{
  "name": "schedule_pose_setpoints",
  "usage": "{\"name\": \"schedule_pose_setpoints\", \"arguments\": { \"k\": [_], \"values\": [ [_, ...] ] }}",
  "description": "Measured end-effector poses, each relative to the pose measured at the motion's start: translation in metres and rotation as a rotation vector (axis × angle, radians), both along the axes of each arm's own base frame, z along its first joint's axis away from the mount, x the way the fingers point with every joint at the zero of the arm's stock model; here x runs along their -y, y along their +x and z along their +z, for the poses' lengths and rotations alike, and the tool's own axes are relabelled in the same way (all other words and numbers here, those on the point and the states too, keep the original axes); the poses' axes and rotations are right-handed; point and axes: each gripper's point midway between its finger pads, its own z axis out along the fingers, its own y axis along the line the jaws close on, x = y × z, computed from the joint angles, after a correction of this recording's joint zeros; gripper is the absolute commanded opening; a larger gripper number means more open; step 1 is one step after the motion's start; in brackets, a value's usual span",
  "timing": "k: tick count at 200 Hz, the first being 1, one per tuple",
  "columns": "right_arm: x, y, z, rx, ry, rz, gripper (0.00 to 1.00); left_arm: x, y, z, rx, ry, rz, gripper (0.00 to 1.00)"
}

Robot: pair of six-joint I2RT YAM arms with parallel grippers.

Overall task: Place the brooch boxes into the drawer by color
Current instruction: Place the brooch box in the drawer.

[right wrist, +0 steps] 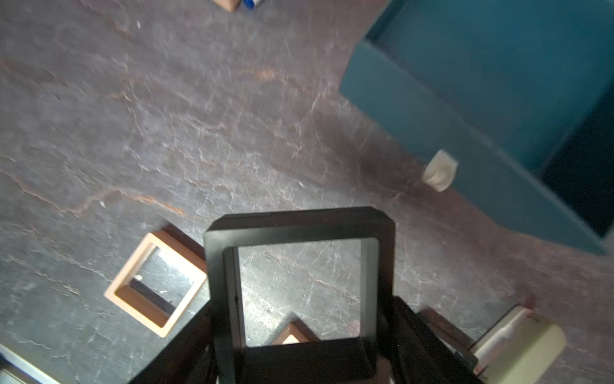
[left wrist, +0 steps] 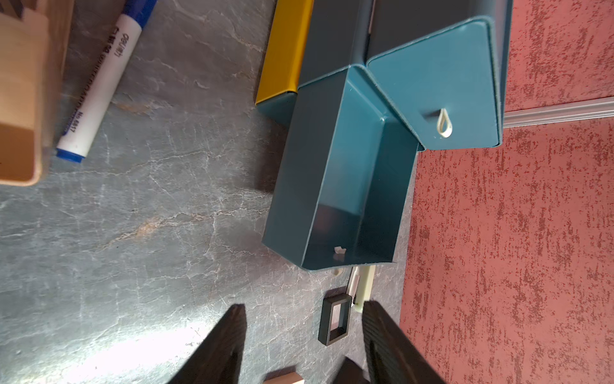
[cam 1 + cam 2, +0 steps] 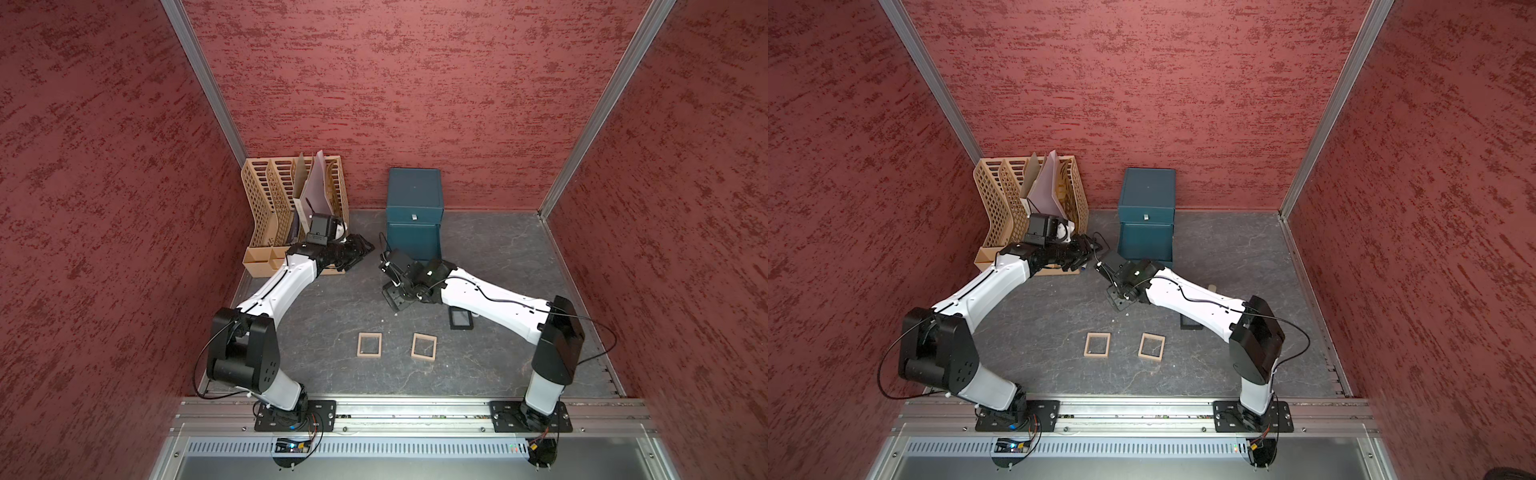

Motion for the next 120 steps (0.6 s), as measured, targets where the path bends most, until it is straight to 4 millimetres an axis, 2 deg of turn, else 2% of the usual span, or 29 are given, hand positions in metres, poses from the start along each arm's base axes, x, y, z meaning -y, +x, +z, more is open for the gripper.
{"name": "schedule_pose_setpoints", "arguments": {
  "k": [32,55,86,120],
  "values": [
    [0.001,0.016,0.047,0.045,0.04,-0.054,0.57,0.004,0.002,-0.001,-0.001,-0.035,0.001,0.6],
    [0.007,0.036,0.067,0.069,0.057,-0.112,0.56,0.007,0.005,-0.001,0.004,-0.062,0.003,0.6],
    [0.025,0.068,0.074,0.071,0.057,-0.213,0.55,0.012,0.016,0.001,0.023,-0.108,0.004,0.61],
    [0.054,0.1,0.058,0.036,0.05,-0.346,0.54,0.018,0.039,-0.001,0.032,-0.145,0.007,0.62]
  ]
}}
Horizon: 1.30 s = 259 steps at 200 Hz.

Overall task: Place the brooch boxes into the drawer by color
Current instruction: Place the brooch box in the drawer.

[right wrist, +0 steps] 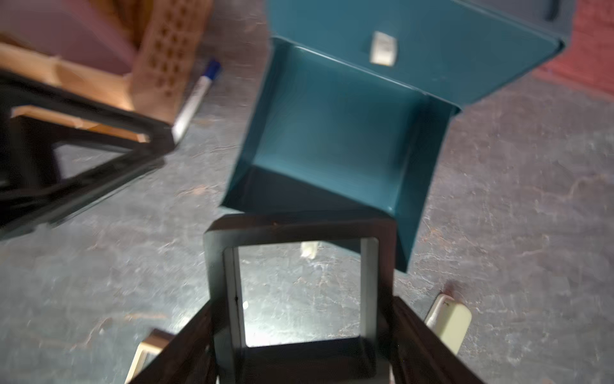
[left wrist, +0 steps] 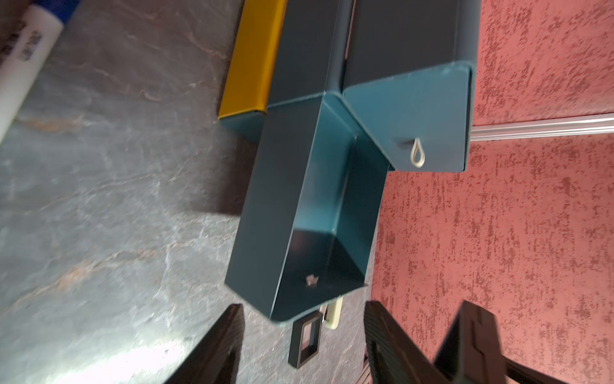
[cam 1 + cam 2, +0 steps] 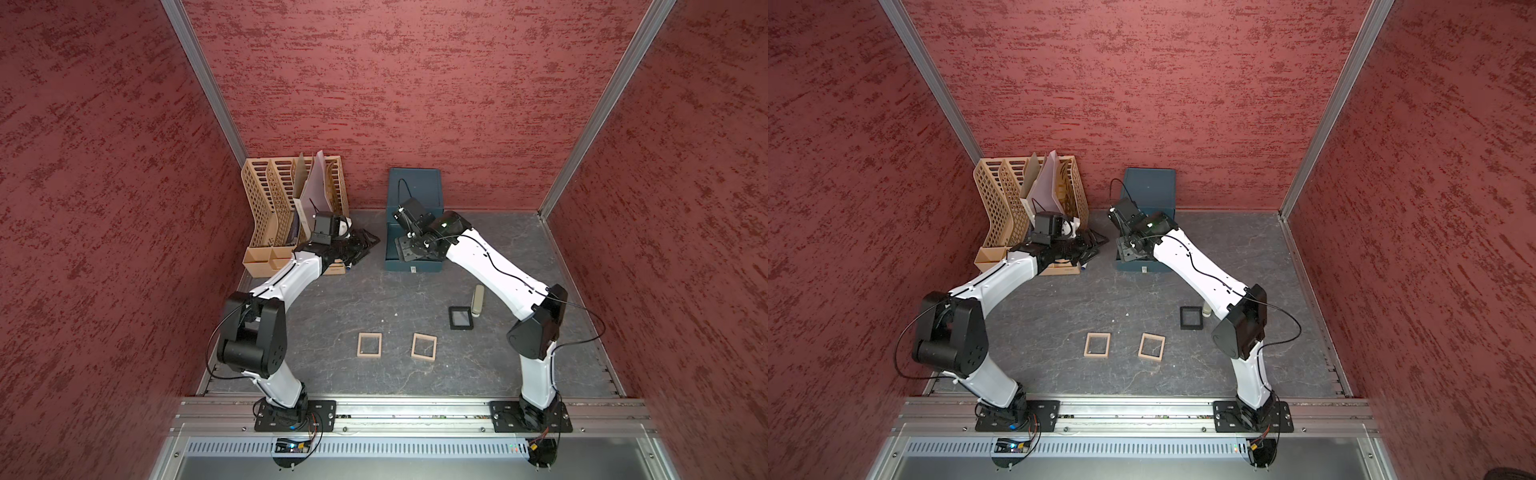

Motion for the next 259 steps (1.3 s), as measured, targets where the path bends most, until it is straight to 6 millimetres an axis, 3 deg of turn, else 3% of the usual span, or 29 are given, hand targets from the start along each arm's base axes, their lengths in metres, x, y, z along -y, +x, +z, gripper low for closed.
{"name": "schedule_pose_setpoints", "arguments": {
  "k": [39,73,170,210,259],
  "values": [
    [0.03,0.027,-0.018,-0.042,0.03,-0.134,0.54,0.01,0.032,0.015,0.048,-0.047,-0.009,0.62],
    [0.041,0.044,-0.032,-0.066,0.07,-0.214,0.54,0.014,0.048,0.035,0.101,-0.069,-0.011,0.62],
    [0.029,0.07,-0.073,-0.111,0.085,-0.278,0.54,0.014,0.041,0.048,0.119,-0.083,-0.005,0.62],
    [0.029,0.072,-0.077,-0.111,0.08,-0.29,0.56,0.014,0.036,0.059,0.138,-0.087,-0.01,0.62],
    [0.021,0.075,-0.083,-0.112,0.08,-0.279,0.55,0.013,0.033,0.052,0.121,-0.071,-0.004,0.62]
  ]
}}
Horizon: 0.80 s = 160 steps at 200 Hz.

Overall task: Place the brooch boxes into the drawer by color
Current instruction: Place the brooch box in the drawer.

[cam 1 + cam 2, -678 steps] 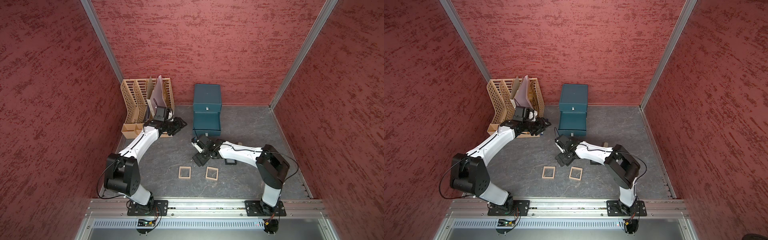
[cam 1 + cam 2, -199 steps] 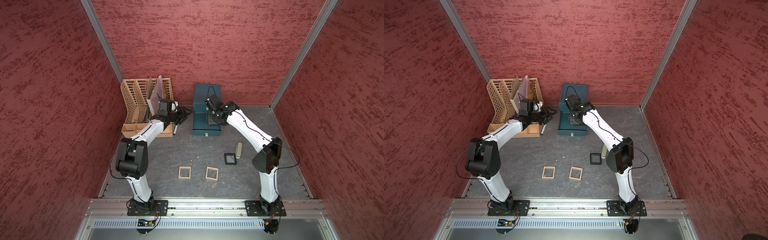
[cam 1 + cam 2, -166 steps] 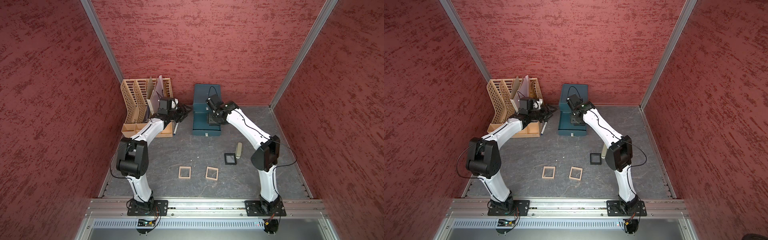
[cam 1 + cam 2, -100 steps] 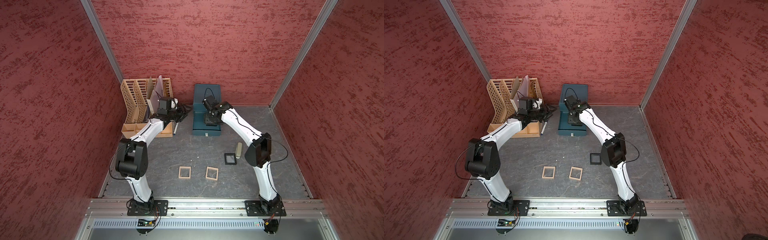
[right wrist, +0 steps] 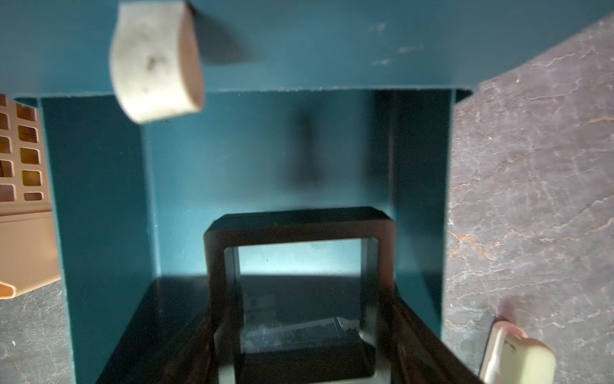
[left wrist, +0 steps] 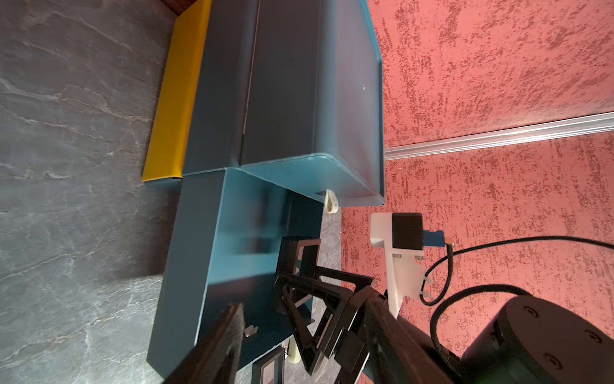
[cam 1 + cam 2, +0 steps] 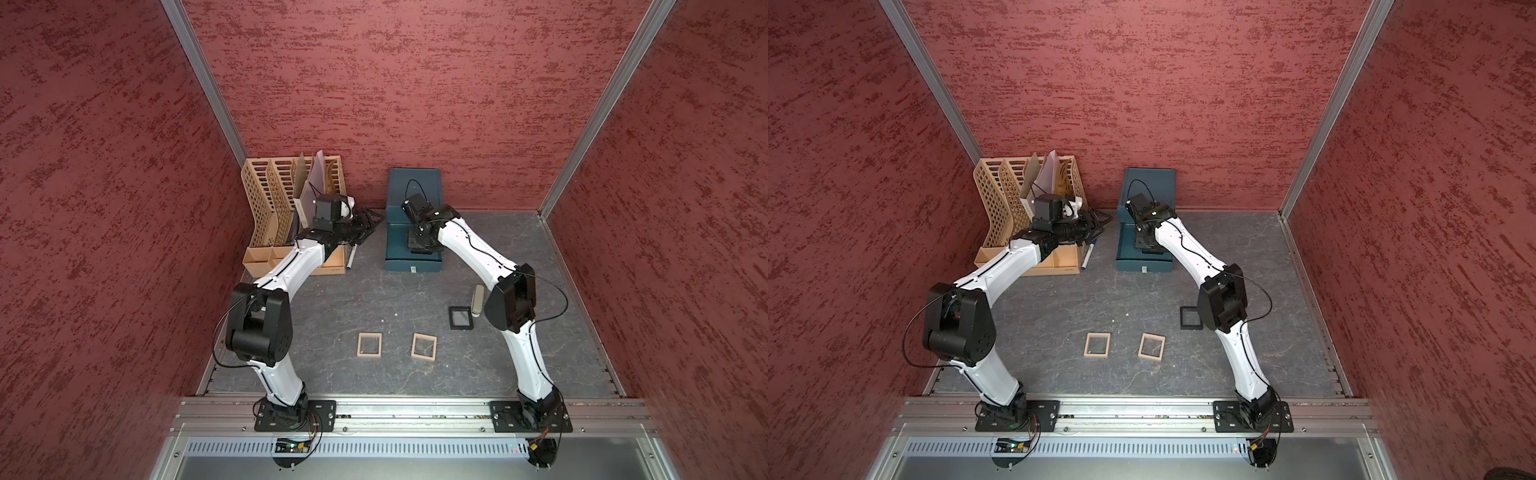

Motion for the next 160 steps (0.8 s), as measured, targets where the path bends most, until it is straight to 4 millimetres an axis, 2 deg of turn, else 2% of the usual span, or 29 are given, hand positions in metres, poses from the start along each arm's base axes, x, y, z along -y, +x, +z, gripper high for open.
{"name": "schedule_pose_setpoints", "arguments": {
  "k": [36,88,123,160],
  "values": [
    [-0.023,0.012,0.007,0.043,0.036,0.024,0.56,-0.002,-0.004,-0.007,-0.017,0.011,0.006,0.62],
    [-0.045,0.007,-0.001,0.03,0.058,0.067,0.56,-0.006,-0.01,-0.005,-0.012,0.019,0.016,0.62],
    [-0.052,0.007,0.0,0.04,0.07,0.085,0.57,-0.008,-0.011,0.001,0.002,0.019,0.019,0.62],
    [-0.054,0.008,-0.007,0.027,0.073,0.089,0.58,-0.009,-0.012,-0.001,-0.004,0.02,0.02,0.62]
  ]
}}
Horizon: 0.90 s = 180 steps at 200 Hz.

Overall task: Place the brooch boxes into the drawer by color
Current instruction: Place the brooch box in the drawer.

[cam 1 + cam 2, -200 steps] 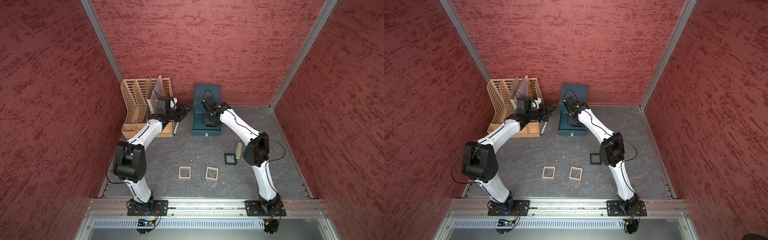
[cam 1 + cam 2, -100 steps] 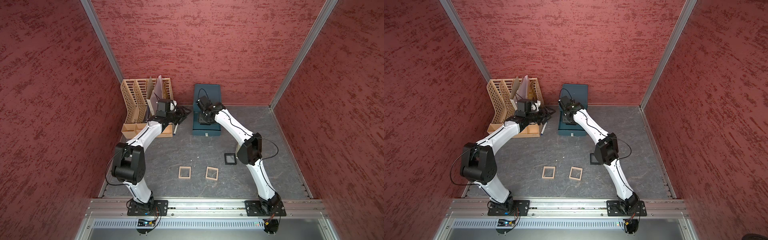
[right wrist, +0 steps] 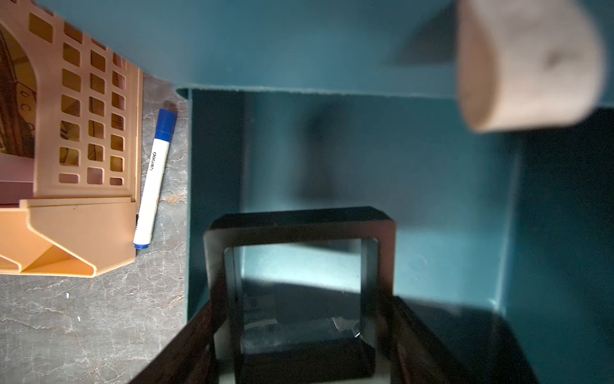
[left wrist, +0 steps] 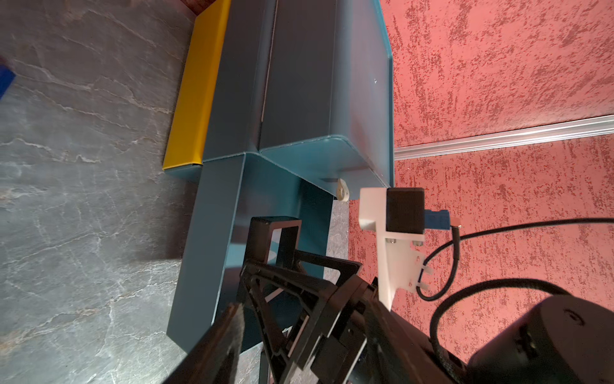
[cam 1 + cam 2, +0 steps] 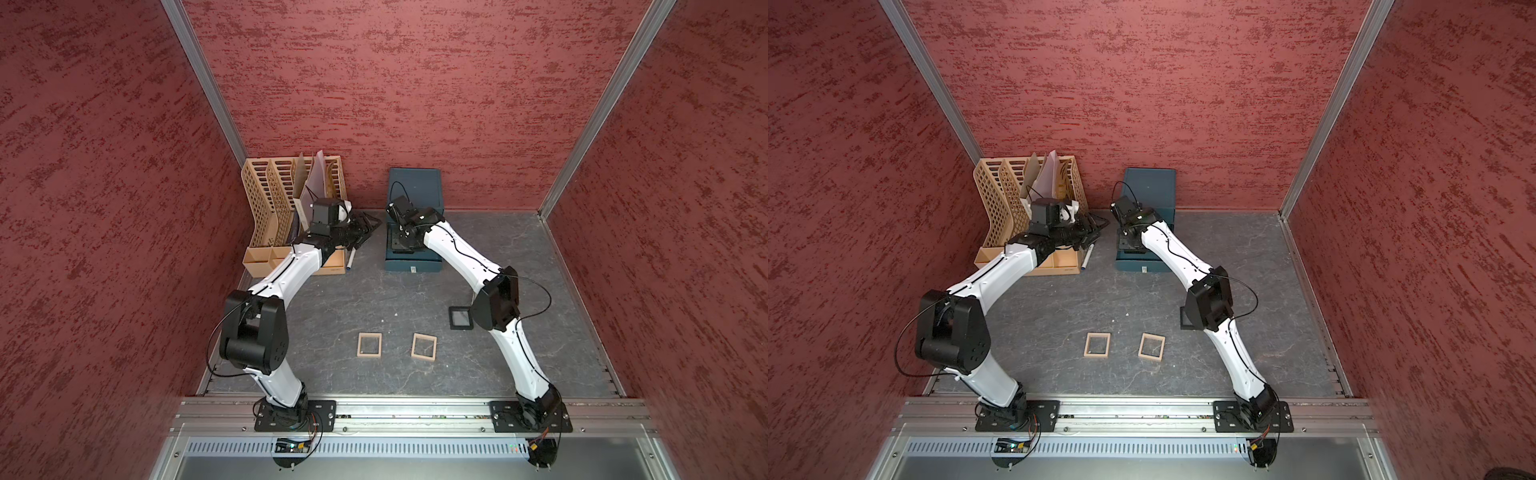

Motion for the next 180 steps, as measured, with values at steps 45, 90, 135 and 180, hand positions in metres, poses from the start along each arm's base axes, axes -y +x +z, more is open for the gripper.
{"name": "schedule_pose_setpoints", "arguments": {
  "k": [45,90,135,180],
  "values": [
    [-0.005,0.0,-0.015,-0.026,0.004,0.009,0.62,0.0,-0.001,0.003,0.008,0.002,-0.001,0.62],
    [-0.007,0.0,-0.02,-0.038,0.013,0.013,0.67,-0.001,-0.001,0.003,0.008,0.002,-0.001,0.62],
    [-0.009,-0.001,-0.02,-0.043,0.024,0.011,0.8,-0.001,-0.001,0.002,0.007,0.002,-0.001,0.62],
    [-0.009,0.0,-0.019,-0.042,0.031,0.004,0.83,-0.001,-0.001,0.002,0.007,0.002,-0.001,0.62]
  ]
}}
